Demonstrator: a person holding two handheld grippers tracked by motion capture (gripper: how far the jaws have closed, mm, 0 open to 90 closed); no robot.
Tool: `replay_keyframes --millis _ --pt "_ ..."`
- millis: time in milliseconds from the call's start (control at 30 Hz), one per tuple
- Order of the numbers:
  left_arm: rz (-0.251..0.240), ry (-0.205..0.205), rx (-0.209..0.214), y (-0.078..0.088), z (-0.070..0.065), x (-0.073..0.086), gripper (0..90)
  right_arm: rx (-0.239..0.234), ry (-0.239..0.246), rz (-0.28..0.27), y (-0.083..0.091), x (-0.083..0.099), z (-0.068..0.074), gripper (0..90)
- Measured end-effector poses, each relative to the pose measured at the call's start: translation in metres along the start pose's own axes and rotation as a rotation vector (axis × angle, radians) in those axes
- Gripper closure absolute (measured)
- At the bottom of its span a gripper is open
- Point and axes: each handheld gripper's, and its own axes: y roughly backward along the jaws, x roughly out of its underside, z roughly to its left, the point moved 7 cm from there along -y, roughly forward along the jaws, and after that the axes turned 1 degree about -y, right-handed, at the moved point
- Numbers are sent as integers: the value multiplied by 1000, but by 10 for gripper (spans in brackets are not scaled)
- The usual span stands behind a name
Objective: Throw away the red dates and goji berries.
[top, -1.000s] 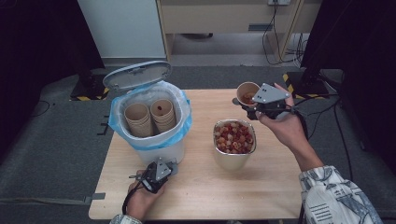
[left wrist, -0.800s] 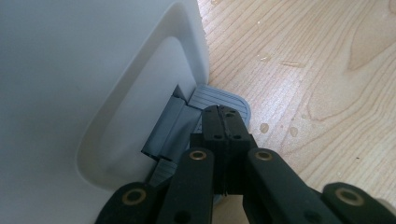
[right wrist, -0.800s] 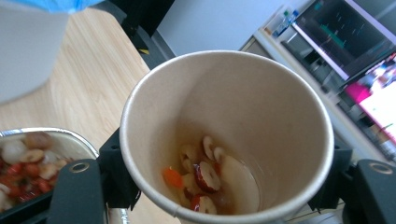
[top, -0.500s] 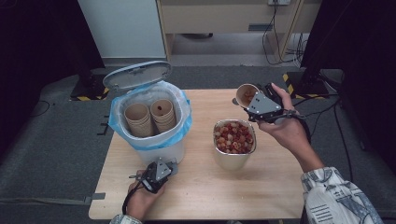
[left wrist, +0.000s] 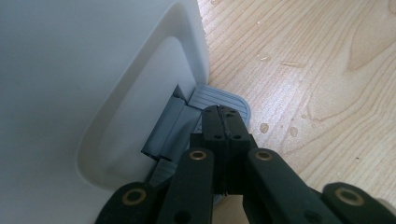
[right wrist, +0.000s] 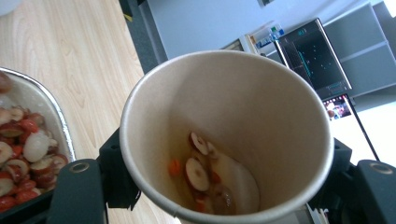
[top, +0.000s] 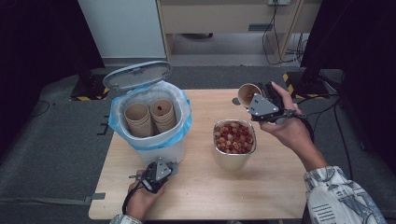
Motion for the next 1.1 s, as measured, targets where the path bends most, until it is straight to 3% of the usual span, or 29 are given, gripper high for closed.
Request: replay_keyframes --millis 267,433,767,833,867,1100 --pt "-2 1 1 0 0 0 899 -7 8 -4 1 -2 1 288" --pt "-2 0 -1 0 0 0 899 3 49 0 4 -6 1 288" --pt "-3 0 -1 0 0 0 899 26 161 21 5 -9 5 288" --pt "-2 1 0 0 0 0 899 38 202 32 5 -10 6 288" --pt "-1 0 0 0 0 0 899 44 245 41 5 -10 7 289" --pt "-2 1 0 0 0 0 899 57 302 50 3 -10 10 290"
